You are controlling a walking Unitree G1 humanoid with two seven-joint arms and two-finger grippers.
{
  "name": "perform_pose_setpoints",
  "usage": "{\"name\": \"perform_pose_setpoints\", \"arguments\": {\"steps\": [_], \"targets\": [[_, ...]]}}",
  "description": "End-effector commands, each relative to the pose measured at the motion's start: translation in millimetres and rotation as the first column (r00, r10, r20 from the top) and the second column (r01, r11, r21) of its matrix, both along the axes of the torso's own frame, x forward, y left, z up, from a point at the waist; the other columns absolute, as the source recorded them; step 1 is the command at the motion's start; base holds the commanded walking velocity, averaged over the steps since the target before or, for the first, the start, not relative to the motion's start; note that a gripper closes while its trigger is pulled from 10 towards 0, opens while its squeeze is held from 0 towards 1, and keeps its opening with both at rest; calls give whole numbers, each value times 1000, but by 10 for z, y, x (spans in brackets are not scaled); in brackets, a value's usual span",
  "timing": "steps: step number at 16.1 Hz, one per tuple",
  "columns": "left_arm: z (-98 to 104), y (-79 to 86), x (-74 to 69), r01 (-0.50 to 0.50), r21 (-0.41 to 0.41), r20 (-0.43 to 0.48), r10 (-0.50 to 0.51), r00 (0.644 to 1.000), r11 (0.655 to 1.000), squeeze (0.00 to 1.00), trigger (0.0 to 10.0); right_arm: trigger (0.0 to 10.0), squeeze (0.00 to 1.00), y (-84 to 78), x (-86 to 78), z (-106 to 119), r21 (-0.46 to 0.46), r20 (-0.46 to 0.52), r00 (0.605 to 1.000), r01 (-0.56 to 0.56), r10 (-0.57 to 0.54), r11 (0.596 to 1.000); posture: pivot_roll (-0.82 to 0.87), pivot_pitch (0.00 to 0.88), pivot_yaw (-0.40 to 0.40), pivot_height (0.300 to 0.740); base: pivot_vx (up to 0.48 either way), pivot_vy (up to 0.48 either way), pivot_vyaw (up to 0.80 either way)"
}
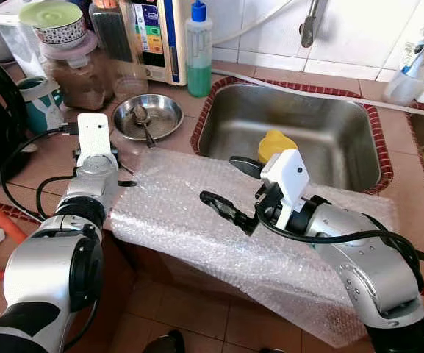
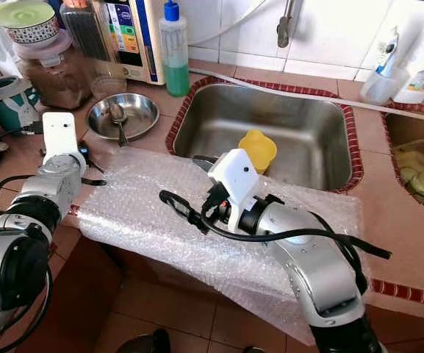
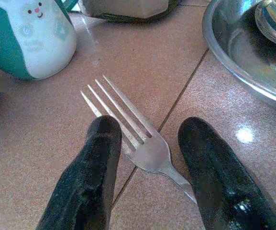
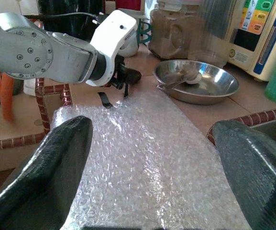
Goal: Kitchen organization
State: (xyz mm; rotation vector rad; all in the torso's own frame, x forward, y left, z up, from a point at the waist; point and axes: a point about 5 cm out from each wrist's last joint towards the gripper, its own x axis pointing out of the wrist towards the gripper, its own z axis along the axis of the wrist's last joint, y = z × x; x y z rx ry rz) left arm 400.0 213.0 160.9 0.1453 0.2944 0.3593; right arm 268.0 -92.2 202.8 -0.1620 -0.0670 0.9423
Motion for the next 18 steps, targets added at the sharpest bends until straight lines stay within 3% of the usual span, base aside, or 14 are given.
{"name": "perform_pose_setpoints", "arguments": {"steps": [1,8,13,18], "targets": [[-187,79,-85,-29,4,-75,30,997,1000,0,0,10000,0,-19,-8,24,4,4,1000,2,-2,1000,-87,165,33,740,0,0,0],[-251,63,-113,-58,-10,-80,57,995,998,0,0,10000,0,-20,-5,13,2,0,1000,-1,1,1000,-79,166,27,740,0,0,0],[-304,-134,-104,-33,-55,-76,29,997,998,0,0,10000,0,-14,10,11,0,2,1000,-3,3,1000,-73,164,23,740,0,0,0],[-176,-321,-35,-9,-103,-10,8,1000,995,0,0,10000,0,-9,19,4,-2,2,1000,-3,3,1000,-70,162,26,740,0,0,0]]}}
